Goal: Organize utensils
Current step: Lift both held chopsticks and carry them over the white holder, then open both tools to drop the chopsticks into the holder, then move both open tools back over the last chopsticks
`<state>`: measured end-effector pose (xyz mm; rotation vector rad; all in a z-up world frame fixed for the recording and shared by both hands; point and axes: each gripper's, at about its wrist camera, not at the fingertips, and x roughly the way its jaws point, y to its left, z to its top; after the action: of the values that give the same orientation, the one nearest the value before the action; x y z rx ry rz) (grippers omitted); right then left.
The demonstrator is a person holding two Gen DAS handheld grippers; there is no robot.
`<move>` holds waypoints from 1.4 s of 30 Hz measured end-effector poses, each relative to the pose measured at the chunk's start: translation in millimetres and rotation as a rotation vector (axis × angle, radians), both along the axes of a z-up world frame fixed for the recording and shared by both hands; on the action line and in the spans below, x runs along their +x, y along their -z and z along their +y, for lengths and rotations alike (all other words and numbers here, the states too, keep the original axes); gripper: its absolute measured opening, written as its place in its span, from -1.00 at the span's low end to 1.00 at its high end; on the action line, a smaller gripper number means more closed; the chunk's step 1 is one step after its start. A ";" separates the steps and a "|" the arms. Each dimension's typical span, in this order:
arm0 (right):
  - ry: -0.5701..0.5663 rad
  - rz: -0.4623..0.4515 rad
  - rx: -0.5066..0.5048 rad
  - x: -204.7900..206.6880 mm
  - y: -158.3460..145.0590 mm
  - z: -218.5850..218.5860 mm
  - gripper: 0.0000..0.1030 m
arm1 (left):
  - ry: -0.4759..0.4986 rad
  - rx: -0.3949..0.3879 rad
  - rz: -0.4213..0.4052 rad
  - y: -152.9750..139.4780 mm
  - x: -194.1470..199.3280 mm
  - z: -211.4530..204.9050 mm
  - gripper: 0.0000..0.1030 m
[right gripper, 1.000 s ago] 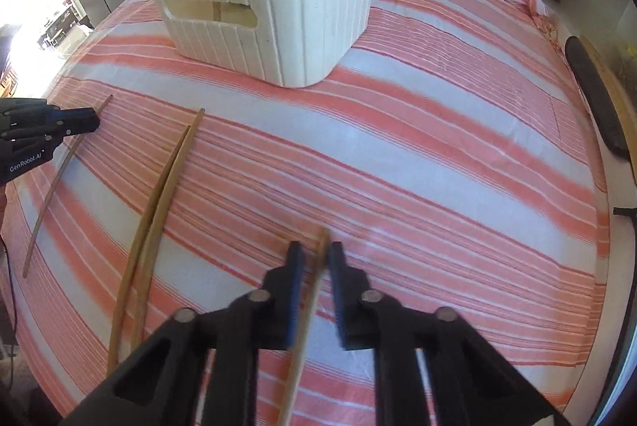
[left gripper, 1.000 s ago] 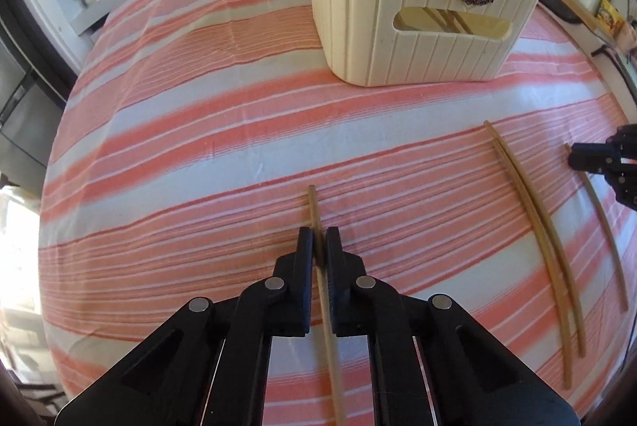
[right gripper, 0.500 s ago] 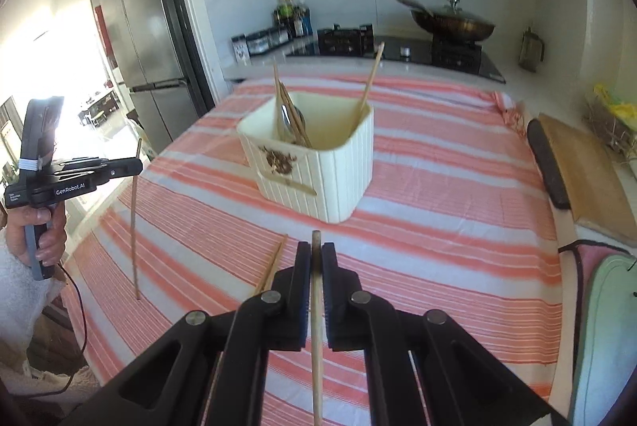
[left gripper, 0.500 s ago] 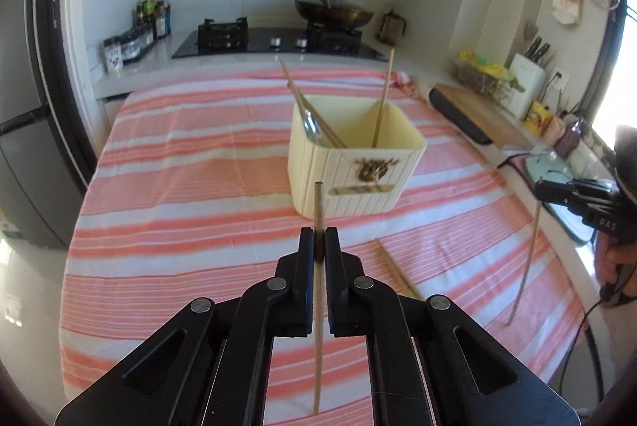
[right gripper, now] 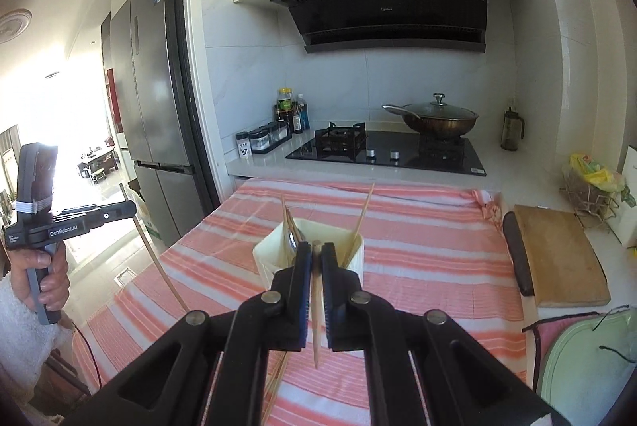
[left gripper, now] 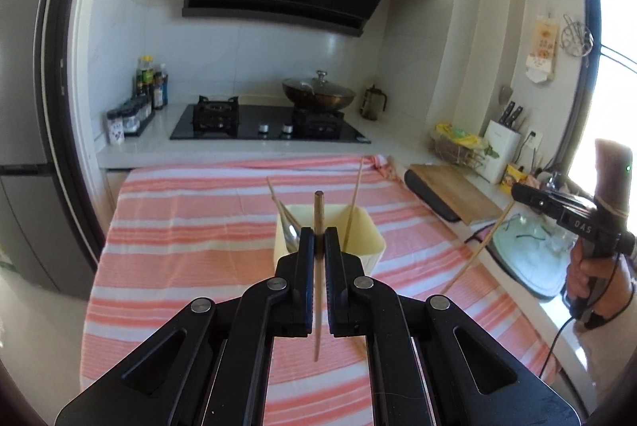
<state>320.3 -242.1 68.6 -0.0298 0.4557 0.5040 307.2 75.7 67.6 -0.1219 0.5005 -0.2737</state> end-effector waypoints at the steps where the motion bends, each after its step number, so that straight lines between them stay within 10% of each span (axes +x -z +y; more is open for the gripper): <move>1: 0.007 -0.011 -0.011 6.7 -5.9 2.5 -0.89 | -0.010 -0.004 -0.018 -9.6 4.5 0.9 -0.94; 9: 0.057 -0.130 -0.040 52.7 -59.5 21.8 -0.89 | -0.109 -0.018 -0.179 -61.1 54.9 -5.8 -0.94; 18: 0.035 -0.295 0.006 88.1 -53.1 59.0 -0.89 | -0.143 -0.055 -0.146 -18.3 127.2 -28.1 -0.94; 30: -0.040 0.122 -0.090 198.5 50.3 99.3 -0.87 | -0.078 0.018 0.197 81.3 213.7 -56.2 -0.93; 32: -0.035 0.144 -0.079 204.1 57.6 100.5 -0.77 | -0.078 0.017 0.220 85.2 213.7 -56.7 -0.57; 35: 0.004 0.092 -0.049 192.1 47.2 93.3 -0.07 | -0.067 0.048 0.220 79.5 198.9 -54.7 0.03; 42: 0.047 -0.052 -0.119 102.1 22.1 51.4 0.44 | 0.006 0.206 0.246 95.8 101.7 -47.9 0.80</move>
<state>422.4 -190.7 46.5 -0.1456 0.4339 0.4282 408.9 27.8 -28.2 0.0480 0.7698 -0.2127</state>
